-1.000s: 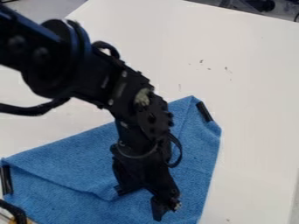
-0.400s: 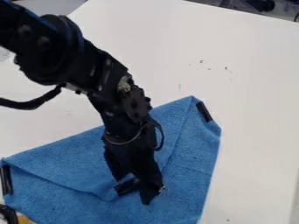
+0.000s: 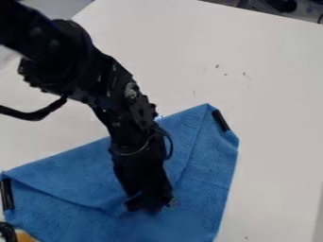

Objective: Unfold the cloth from bottom right to top left

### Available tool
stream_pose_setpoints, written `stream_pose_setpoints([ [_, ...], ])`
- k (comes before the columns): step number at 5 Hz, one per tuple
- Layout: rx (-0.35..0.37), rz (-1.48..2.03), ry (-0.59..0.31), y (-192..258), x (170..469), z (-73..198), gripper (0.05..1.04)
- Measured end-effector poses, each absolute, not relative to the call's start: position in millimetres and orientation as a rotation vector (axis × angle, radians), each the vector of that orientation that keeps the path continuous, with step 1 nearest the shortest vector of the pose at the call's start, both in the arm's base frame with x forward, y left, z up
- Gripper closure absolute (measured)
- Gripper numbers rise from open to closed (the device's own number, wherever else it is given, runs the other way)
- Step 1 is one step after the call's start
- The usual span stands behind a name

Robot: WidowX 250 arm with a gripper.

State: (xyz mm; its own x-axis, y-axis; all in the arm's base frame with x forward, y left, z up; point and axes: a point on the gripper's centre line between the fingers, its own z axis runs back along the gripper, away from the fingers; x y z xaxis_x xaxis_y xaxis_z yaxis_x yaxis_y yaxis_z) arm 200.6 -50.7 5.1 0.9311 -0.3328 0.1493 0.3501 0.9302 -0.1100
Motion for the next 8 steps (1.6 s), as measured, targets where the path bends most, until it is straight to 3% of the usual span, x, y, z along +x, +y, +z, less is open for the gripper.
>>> stream_pose_setpoints([
  [1,-0.147,-0.361,-0.136,-53,202,4,0.714],
  [2,-0.147,-0.364,-0.136,-53,203,3,0.893],
  [3,-0.115,-0.37,-0.09,-53,198,9,0.986],
  [5,-0.017,-0.417,-0.11,-50,216,61,1.012],
  [8,0.026,-0.53,-0.14,41,283,61,1.013],
])
